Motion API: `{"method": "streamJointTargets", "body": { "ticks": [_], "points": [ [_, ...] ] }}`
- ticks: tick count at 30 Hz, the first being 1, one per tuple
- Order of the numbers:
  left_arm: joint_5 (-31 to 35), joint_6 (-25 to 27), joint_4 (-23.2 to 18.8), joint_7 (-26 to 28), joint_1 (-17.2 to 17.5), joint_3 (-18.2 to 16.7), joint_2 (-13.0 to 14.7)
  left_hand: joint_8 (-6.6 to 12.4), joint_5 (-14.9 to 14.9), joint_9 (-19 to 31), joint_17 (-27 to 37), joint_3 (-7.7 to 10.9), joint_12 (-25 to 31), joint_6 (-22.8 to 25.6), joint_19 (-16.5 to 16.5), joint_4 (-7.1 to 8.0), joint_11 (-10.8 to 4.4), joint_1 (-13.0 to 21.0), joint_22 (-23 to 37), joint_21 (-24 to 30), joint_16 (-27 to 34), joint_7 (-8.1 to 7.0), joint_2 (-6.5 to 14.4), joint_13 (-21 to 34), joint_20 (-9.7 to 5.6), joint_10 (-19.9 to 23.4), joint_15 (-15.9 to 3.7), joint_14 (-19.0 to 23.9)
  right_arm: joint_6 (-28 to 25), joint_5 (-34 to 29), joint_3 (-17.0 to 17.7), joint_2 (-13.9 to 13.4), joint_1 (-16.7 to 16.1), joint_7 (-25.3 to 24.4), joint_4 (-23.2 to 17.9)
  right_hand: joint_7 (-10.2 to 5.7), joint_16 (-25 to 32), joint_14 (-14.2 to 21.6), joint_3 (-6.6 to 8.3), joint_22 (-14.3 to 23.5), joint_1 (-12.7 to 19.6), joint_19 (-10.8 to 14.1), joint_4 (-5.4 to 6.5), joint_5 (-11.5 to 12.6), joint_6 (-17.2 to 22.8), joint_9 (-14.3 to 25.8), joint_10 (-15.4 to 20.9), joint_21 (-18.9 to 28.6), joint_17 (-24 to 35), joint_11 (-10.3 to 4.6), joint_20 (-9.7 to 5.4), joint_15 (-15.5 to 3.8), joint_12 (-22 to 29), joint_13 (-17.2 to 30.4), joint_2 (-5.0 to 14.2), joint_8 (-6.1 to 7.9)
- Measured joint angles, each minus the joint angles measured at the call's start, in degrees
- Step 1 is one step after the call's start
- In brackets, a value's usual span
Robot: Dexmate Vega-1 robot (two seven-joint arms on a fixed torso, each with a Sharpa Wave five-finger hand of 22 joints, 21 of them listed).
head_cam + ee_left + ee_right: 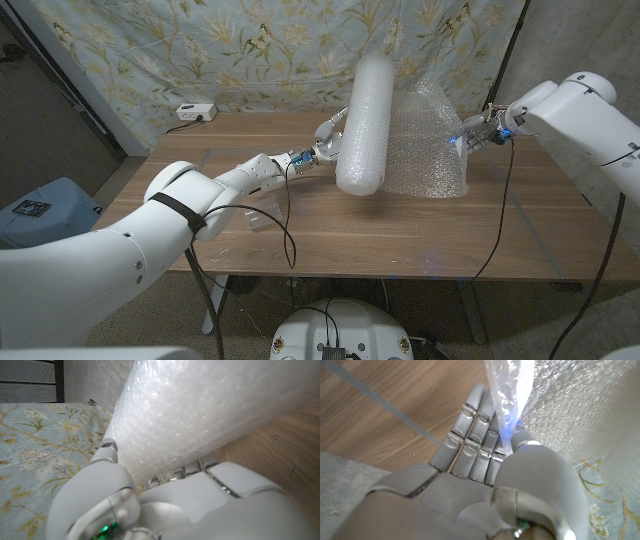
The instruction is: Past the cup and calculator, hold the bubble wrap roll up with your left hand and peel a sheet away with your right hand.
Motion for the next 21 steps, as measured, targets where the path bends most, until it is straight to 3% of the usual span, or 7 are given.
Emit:
{"method": "streamJointTargets", "body": {
  "ticks": [21],
  "points": [
    [-0.52, -0.22, -0.22, -0.37, 0.33, -0.31, -0.36, 0.00, 0.00, 0.00, -0.01, 0.00, 0.00, 0.00, 0.00, 0.00, 0.00, 0.00, -0.01, 0.00, 0.00, 0.00, 0.00, 0.01, 0.00, 0.01, -0.31, -0.31, -0.11, -0.48, 0.08, -2.36, 0.96, 1.39, 0.87, -0.03, -0.64, 0.10, 0.56, 0.01, -0.01, -0.52, 0.08, -0.12, -0.03, 0.26, -0.42, 1.04, 0.79, 0.02, 0.10, -0.07, 0.00, 0.00, -0.01, -0.22]
  ]
}}
